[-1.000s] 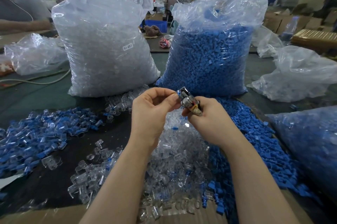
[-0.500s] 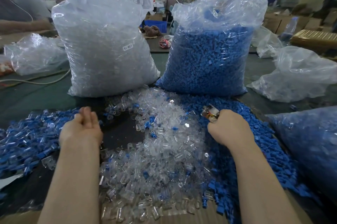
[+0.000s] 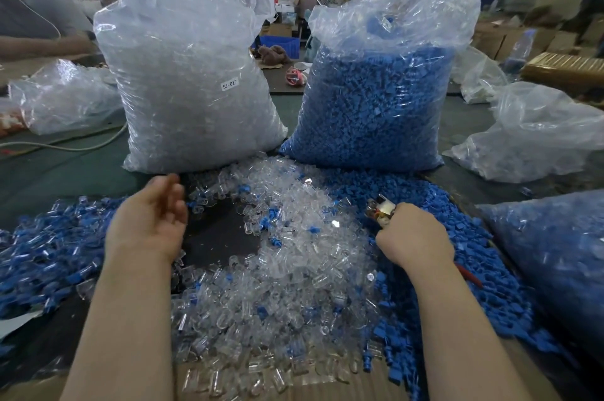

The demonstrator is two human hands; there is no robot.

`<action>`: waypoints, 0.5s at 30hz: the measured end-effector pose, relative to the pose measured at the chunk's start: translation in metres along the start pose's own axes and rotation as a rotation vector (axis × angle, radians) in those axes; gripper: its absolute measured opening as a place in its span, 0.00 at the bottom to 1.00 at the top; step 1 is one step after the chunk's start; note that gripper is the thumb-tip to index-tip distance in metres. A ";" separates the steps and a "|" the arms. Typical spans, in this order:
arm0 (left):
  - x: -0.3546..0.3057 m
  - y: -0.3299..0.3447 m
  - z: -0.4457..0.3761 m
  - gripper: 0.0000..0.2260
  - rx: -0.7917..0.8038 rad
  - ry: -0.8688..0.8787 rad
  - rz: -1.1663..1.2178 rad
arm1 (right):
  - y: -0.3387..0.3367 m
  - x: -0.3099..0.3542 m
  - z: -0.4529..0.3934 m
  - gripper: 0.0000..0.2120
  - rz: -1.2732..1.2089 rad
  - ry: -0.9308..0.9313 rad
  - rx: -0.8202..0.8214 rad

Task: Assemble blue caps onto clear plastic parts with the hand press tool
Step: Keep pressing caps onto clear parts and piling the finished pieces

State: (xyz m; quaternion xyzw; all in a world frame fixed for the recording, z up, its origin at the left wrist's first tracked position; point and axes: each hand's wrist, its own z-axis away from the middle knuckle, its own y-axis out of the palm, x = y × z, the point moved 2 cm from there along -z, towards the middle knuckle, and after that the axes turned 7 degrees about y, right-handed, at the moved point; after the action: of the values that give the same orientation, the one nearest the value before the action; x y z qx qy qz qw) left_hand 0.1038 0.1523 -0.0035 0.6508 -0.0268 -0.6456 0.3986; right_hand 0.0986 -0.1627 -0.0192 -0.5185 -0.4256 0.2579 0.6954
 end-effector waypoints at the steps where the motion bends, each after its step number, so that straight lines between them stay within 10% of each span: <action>1: 0.003 0.003 0.002 0.05 0.027 0.029 -0.156 | 0.000 -0.001 0.000 0.08 -0.004 0.004 -0.004; 8: 0.041 0.027 0.020 0.09 0.438 0.209 -1.345 | -0.002 -0.001 0.002 0.06 -0.017 -0.022 -0.039; 15: 0.044 0.028 0.022 0.09 0.424 0.293 -1.532 | -0.004 0.001 0.004 0.07 -0.030 -0.039 -0.058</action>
State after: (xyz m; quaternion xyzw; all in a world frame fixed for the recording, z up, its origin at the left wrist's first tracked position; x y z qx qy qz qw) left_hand 0.1058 0.0985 -0.0208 0.6283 0.3573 -0.6286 -0.2871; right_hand 0.0957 -0.1609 -0.0150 -0.5270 -0.4538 0.2451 0.6755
